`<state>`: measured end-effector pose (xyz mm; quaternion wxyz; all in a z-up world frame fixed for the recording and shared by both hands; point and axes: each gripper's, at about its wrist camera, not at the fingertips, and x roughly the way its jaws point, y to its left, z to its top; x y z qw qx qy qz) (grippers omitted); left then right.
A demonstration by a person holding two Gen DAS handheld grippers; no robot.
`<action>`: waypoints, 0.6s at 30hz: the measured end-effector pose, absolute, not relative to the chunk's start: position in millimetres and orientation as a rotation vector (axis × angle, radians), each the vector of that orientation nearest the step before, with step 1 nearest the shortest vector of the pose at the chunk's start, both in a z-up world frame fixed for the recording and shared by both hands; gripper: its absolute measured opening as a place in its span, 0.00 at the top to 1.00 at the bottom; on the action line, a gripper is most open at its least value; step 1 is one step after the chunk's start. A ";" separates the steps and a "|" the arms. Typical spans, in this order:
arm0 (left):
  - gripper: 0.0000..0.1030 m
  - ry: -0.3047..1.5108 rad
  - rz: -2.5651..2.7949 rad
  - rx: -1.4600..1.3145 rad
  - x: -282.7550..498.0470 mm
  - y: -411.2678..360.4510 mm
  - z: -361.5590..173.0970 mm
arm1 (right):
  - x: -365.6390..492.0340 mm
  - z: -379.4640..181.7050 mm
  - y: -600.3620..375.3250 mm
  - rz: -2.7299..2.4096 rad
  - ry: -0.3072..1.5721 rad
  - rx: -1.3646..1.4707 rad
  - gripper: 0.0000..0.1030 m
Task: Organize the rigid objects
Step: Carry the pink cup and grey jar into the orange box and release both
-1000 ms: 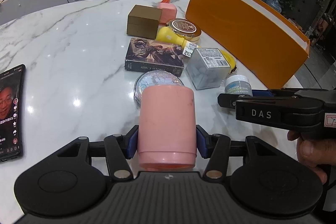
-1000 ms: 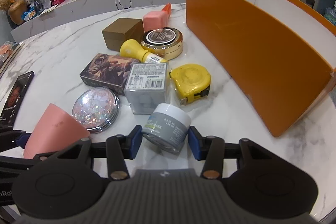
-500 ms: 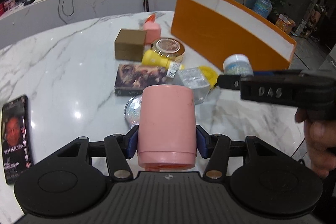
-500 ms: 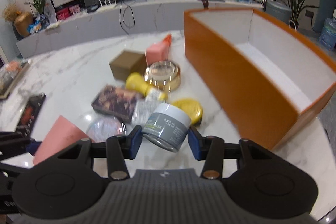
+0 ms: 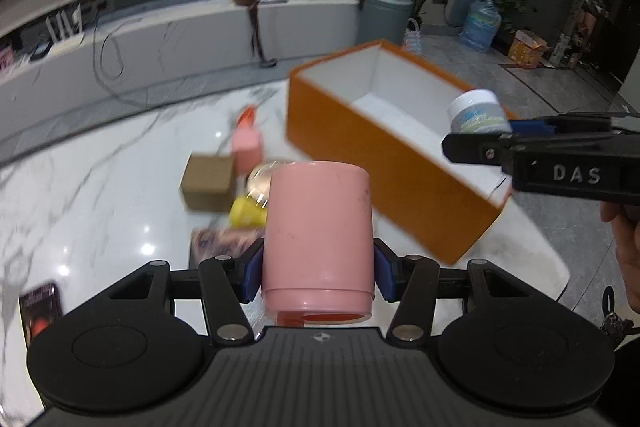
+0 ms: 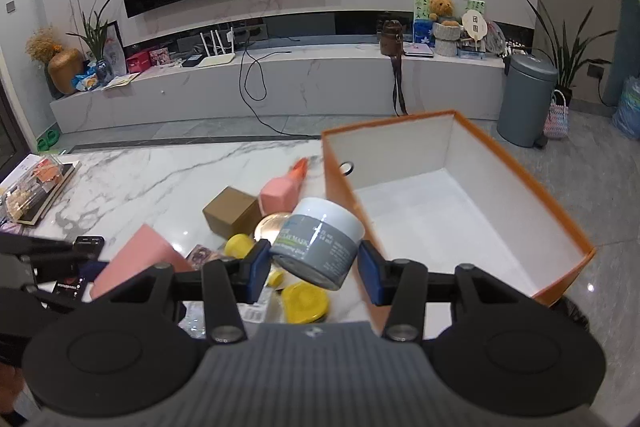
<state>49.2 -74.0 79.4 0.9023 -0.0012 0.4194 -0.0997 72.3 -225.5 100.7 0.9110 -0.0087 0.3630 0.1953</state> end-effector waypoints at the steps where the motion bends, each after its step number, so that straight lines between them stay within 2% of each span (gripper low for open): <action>1: 0.40 0.861 -0.213 0.004 52.9 -80.5 84.3 | 76.1 104.8 -232.2 0.407 0.751 -0.020 0.54; 9: 0.40 0.830 -0.287 0.036 91.3 -142.7 110.0 | 123.2 125.2 -277.9 0.479 0.784 -0.093 0.54; 18: 0.40 0.876 -0.351 -0.008 151.1 -193.2 108.2 | 164.6 107.5 -332.8 0.414 0.815 -0.069 0.54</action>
